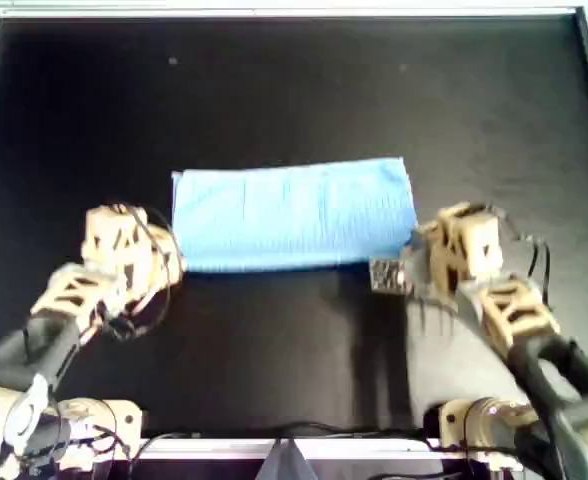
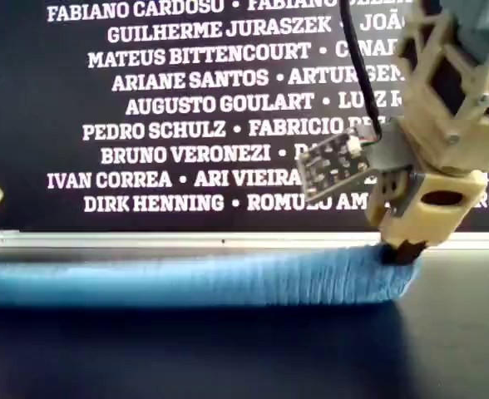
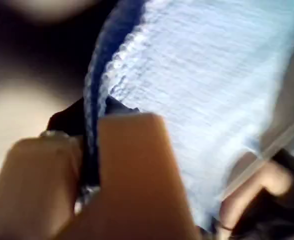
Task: Fold a cloth
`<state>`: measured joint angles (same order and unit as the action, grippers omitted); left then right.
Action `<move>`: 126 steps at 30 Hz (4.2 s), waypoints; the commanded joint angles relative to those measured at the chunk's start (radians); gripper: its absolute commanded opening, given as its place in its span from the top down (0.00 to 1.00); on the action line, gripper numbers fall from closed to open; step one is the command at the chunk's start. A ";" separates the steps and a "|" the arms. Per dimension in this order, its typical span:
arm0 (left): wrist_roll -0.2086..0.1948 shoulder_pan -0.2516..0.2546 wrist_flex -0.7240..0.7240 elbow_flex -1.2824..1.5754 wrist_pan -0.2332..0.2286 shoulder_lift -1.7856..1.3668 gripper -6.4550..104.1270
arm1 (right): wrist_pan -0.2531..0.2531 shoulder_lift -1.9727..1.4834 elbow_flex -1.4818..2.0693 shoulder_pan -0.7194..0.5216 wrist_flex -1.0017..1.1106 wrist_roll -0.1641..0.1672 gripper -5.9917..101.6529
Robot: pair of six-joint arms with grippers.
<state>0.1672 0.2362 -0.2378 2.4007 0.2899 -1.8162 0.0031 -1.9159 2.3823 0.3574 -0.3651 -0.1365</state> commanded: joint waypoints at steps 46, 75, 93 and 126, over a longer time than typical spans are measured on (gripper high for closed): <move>0.025 0.023 0.002 0.515 -0.015 -1.117 0.40 | 0.012 -0.370 0.218 -0.032 -0.054 0.014 0.56; 0.023 -0.330 0.003 0.442 0.002 -1.290 0.39 | -0.009 -0.683 0.337 -0.072 -0.173 0.017 0.31; 0.025 -0.330 0.003 0.500 0.002 -1.290 0.39 | -0.044 -0.052 -0.018 -0.002 -0.302 -0.002 0.21; 0.025 -0.328 0.003 0.499 -0.005 -1.290 0.39 | -0.044 0.147 -0.238 -0.018 -0.295 -0.006 0.84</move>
<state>0.1841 -0.0844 -0.2393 2.9192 0.2838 -3.0879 -0.0337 -1.6598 2.1737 0.3421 -0.6581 -0.1381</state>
